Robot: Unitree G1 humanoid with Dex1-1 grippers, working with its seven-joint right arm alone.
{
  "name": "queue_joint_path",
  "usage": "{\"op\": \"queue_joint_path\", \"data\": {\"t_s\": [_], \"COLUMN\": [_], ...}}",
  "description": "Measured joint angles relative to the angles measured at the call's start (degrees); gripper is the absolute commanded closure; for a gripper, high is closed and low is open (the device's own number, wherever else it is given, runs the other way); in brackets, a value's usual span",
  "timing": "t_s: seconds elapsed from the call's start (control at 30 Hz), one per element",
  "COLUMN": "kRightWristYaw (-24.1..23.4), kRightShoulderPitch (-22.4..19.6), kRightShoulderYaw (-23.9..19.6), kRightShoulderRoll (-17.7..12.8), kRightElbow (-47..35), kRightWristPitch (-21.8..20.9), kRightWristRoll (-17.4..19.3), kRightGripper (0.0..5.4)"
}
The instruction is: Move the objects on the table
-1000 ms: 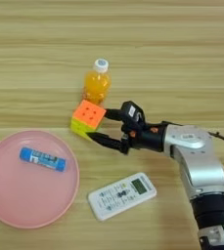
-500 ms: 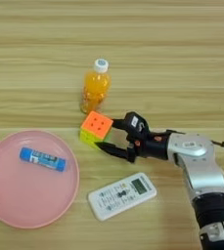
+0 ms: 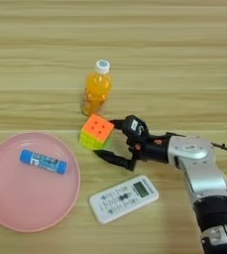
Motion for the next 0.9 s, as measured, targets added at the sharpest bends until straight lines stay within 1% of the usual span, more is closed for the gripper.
{"op": "queue_joint_path", "data": {"t_s": [0.03, 0.1, 0.3, 0.37, 0.47, 0.53, 0.63, 0.67, 0.7, 0.8, 0.83, 0.9], "kRightWristYaw": [0.29, 0.44, 0.92, 1.19, 1.67, 1.90, 2.42, 3.30, 3.80, 6.72, 7.39, 10.83], "kRightShoulderPitch": [0.00, 0.00, -0.05, -0.05, -0.03, 0.14, 0.25, 0.76, 1.05, 2.71, 3.20, 5.21], "kRightShoulderYaw": [-0.49, -1.26, -4.05, -4.87, -5.51, -6.11, -7.18, -8.13, -8.49, -9.61, -9.99, -10.79], "kRightShoulderRoll": [-0.03, -0.26, -1.84, -2.54, -2.70, -2.93, -4.14, -4.77, -5.16, -6.41, -6.70, -7.70], "kRightElbow": [-0.34, -0.80, -3.41, -5.65, -7.66, -9.85, -12.06, -12.94, -13.32, -14.38, -14.79, -16.01], "kRightWristPitch": [0.10, 0.44, 1.55, 2.38, 2.70, 3.76, 4.25, 4.70, 4.75, 4.72, 4.67, 3.65], "kRightWristRoll": [0.60, 0.89, 3.05, 3.87, 4.82, 5.27, 6.45, 7.39, 7.58, 9.73, 9.89, 11.88], "kRightGripper": [0.17, 0.05, 0.05, 0.05, 0.05, 0.05, 0.05, 0.05, 0.05, 0.05, 0.05, 0.05]}}
